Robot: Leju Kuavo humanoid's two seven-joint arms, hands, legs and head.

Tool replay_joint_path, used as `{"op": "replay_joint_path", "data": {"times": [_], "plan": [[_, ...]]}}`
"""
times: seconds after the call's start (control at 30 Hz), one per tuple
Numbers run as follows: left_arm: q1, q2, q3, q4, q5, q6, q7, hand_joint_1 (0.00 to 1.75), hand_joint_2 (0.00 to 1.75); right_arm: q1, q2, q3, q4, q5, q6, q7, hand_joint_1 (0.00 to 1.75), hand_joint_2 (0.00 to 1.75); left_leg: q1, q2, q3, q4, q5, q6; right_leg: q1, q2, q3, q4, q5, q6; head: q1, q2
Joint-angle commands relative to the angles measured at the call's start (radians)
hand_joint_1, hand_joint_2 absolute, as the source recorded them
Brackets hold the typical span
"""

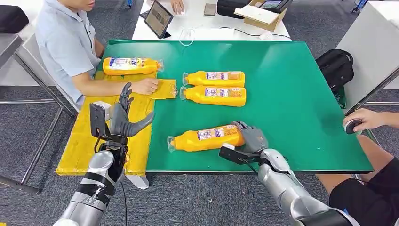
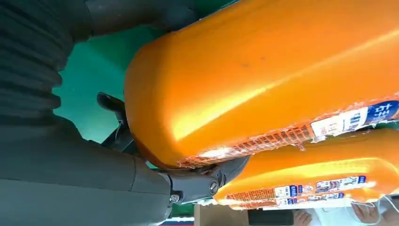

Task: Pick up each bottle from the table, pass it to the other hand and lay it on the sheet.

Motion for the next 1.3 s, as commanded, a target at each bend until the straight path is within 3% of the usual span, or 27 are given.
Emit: {"op": "replay_joint_path", "data": {"times": [0.03, 0.27, 0.43, 0.53, 0.8, 0.87, 1.03, 1.3], "plan": [[0.088, 0.003, 0.061, -0.130, -0.116, 0.236, -0.138, 0.00, 1.75, 0.059, 0.046, -0.039, -0.018, -0.150, -0.018, -0.062, 1.75, 1.75, 0.001, 0.002, 0.003, -0.001, -0.002, -0.001, 0.001, 0.002, 0.002, -0.001, -0.001, -0.002, 0.000, 0.000], [0.169, -0.014, 0.194, -0.188, -0.061, 0.328, -0.228, 0.00, 1.75, 0.137, 0.056, -0.099, -0.138, -0.289, -0.037, -0.116, 1.75, 1.75, 0.001, 0.001, 0.004, 0.000, -0.003, -0.001, 0.001, 0.002, 0.003, 0.000, -0.002, -0.002, 0.000, 0.000], [0.201, -0.007, 0.252, -0.196, 0.033, 0.270, -0.224, 0.00, 1.75, 0.183, 0.061, -0.122, -0.226, -0.352, -0.047, -0.137, 1.75, 1.75, 0.000, 0.001, 0.001, -0.001, -0.002, -0.001, 0.000, 0.002, 0.001, 0.000, -0.001, -0.002, 0.000, 0.000], [0.235, 0.013, 0.239, -0.181, 0.100, 0.113, -0.167, 0.00, 1.75, 0.216, 0.058, -0.136, -0.291, -0.398, -0.055, -0.158, 1.75, 1.75, 0.000, 0.001, 0.001, -0.001, -0.002, -0.001, 0.000, 0.002, 0.001, 0.000, -0.001, -0.002, 0.000, 0.000], [0.239, 0.005, 0.239, -0.178, 0.099, 0.108, -0.168, 0.00, 1.75, 0.220, 0.056, -0.134, -0.298, -0.401, -0.053, -0.158, 1.75, 1.75, 0.000, 0.001, 0.001, 0.000, -0.002, -0.001, 0.000, 0.001, 0.001, 0.000, -0.002, -0.002, 0.000, 0.000], [0.279, 0.033, 0.194, -0.193, 0.139, -0.057, -0.119, 0.00, 1.75, 0.234, 0.059, -0.152, -0.330, -0.448, -0.060, -0.189, 1.75, 1.75, 0.000, 0.000, 0.000, -0.001, -0.001, -0.001, 0.000, 0.001, 0.000, 0.000, -0.001, -0.002, 0.000, 0.000], [0.429, 0.030, 0.110, -0.271, 0.062, -0.253, -0.187, 0.00, 1.75, 0.325, 0.074, -0.162, -0.557, -0.569, -0.066, -0.190, 1.75, 1.75, -0.001, 0.001, 0.000, -0.001, -0.002, -0.001, -0.001, 0.002, 0.000, 0.000, -0.002, -0.001, 0.000, 0.000], [0.479, 0.029, -0.003, -0.293, 0.042, -0.395, -0.249, 0.00, 1.75, 0.384, 0.118, -0.094, -0.750, -0.646, -0.069, -0.190, 1.75, 1.75, 0.000, 0.001, -0.001, 0.001, -0.005, -0.001, 0.000, 0.002, -0.002, 0.001, -0.003, -0.002, 0.000, 0.000]]}}
